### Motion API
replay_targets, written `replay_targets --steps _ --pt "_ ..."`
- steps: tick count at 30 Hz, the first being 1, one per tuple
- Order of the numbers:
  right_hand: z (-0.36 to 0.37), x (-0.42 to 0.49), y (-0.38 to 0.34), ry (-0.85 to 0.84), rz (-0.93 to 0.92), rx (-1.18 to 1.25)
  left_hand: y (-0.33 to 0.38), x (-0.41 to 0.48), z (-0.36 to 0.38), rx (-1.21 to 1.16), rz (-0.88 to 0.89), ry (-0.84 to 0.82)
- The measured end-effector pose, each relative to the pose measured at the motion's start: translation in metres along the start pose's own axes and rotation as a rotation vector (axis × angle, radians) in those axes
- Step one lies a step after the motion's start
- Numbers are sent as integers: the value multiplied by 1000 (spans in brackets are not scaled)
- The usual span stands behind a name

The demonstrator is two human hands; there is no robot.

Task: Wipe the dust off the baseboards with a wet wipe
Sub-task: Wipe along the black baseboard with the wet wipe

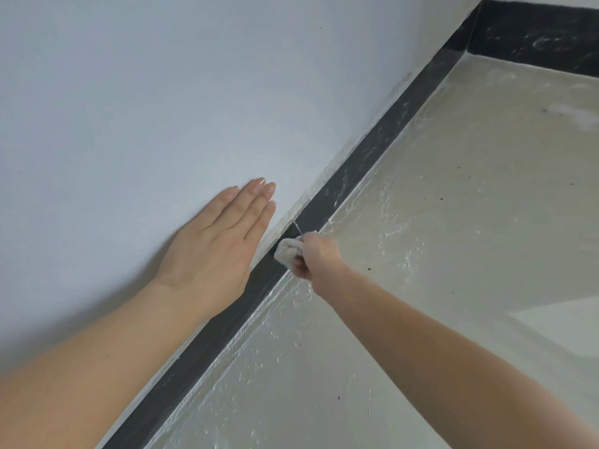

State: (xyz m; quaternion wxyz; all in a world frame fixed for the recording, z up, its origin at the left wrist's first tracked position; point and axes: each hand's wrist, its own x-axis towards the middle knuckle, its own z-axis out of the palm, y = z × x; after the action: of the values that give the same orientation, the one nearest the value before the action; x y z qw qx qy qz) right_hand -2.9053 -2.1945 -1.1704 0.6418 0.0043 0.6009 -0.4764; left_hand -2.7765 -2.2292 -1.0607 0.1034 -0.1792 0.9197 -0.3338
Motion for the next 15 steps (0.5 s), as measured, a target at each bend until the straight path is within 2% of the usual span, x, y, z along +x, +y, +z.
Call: replay_targets --steps 5,7,11,15 --pt "-38 20 -66 100 -137 72 -3 38 -6 39 1 42" --pt "-57 19 -90 144 -163 68 -6 53 -13 27 -4 10" --pt "-80 9 -105 216 -77 91 -7 67 -20 45 0 -40" --pt "-76 0 -94 189 34 100 -13 72 -32 -57 -46 -52"
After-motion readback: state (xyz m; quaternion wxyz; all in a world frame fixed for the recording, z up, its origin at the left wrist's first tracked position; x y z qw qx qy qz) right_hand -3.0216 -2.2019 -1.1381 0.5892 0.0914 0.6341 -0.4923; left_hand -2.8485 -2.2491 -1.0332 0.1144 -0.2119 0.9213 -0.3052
